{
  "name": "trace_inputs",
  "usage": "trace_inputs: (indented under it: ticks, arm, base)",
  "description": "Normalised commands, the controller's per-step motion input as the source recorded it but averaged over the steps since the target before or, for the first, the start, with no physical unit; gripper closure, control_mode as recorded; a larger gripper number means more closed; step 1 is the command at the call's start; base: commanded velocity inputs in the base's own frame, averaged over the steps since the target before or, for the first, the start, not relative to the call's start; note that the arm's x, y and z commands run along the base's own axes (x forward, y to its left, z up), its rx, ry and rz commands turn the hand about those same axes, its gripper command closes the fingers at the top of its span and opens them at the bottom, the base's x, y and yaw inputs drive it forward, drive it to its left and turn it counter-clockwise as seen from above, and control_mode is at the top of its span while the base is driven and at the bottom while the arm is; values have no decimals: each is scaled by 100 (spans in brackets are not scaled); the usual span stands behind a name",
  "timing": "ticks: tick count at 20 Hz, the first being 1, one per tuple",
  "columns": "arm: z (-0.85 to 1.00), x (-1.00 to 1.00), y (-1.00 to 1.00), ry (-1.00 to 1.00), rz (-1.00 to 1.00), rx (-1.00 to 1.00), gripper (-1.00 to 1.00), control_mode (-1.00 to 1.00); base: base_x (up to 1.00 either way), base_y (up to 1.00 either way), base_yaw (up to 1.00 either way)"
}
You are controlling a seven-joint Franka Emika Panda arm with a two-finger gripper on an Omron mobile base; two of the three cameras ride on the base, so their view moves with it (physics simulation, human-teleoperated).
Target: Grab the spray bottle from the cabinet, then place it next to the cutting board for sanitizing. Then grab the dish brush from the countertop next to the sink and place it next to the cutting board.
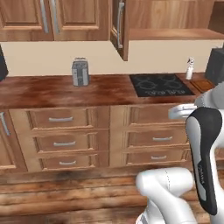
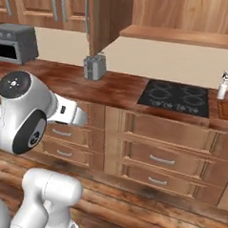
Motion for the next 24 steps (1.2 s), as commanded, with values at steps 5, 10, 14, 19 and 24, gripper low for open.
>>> trace_inputs:
  ticks: [5,10,14,19,24]
  arm:
    - [0,0,0,0,0,0,-100,100]
    - [0,0,0,0,0,0,-100,100]
    - [0,0,0,0,0,0,-100,100]
    - [0,0,0,0,0,0,-100,100]
    - [0,0,0,0,0,0,-100,100]
  base:
    - [-5,68,76]
    - [-1,49,85]
    - [-1,47,84]
    - [0,40,78]
    - [0,52,69]
